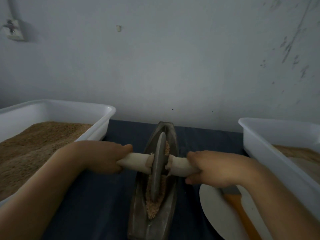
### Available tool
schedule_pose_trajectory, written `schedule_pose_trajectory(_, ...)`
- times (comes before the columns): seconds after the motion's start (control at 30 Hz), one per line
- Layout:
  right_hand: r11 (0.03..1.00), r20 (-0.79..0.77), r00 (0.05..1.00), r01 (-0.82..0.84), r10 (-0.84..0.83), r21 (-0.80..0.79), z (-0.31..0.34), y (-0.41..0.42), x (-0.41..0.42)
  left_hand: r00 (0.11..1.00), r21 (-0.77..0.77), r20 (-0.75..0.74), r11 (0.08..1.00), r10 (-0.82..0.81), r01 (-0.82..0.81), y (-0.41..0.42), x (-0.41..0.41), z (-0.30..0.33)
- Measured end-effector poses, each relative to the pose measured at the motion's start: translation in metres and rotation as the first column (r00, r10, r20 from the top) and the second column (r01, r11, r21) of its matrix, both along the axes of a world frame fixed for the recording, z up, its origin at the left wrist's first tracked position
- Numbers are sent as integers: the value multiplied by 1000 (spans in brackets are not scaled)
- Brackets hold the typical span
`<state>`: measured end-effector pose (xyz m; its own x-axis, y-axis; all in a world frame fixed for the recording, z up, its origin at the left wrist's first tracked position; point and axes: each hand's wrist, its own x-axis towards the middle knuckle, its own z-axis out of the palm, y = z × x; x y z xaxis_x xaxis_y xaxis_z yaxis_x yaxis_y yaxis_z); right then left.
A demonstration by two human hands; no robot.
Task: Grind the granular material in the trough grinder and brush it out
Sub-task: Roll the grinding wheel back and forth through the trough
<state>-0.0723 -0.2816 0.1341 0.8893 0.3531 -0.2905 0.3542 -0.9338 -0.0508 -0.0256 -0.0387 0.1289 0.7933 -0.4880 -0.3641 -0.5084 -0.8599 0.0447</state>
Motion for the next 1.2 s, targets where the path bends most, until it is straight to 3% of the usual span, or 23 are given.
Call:
schedule_pose_trajectory(0.17, 999, 60, 997, 36, -37, 24, -9, -1, 19, 996, -61, 74, 998, 39, -35, -3, 14, -13)
schedule_pose_trajectory(0.3, 998, 241, 968, 64, -67, 22, -24, -6, 37, 954, -139, 292, 990, 65, -25, -6, 32, -26)
schedule_pose_trajectory(0.47, 998, 525, 849, 66, -65, 17, -44, -11, 53, 802, -197, 586, 980, 116, 2, -11, 48, -48)
schedule_pose_trajectory(0.57, 996, 631, 773, 85, -63, -4, -50, -9, 55, 713, -272, 678, 962, 177, 20, -15, 49, -57)
schedule_pose_trajectory(0.63, 996, 634, 772, 84, -56, -14, -50, -8, 54, 720, -270, 672, 963, 174, 19, -15, 49, -57)
schedule_pose_trajectory(0.73, 997, 526, 848, 77, -60, -11, -44, -8, 47, 788, -187, 605, 982, 116, -2, -11, 44, -48)
schedule_pose_trajectory(0.93, 998, 142, 987, 68, -69, 11, -17, -1, 16, 968, -81, 247, 996, 41, -22, -7, 14, -17)
schedule_pose_trajectory(1.1, 1000, 47, 999, 4, -4, 3, -6, -1, 2, 998, 1, 66, 1000, 13, -13, -1, -3, -3)
schedule_pose_trajectory(1.2, 1000, 48, 999, 4, -4, 7, -6, 0, 5, 998, -9, 49, 1000, 28, -28, -1, 1, -4)
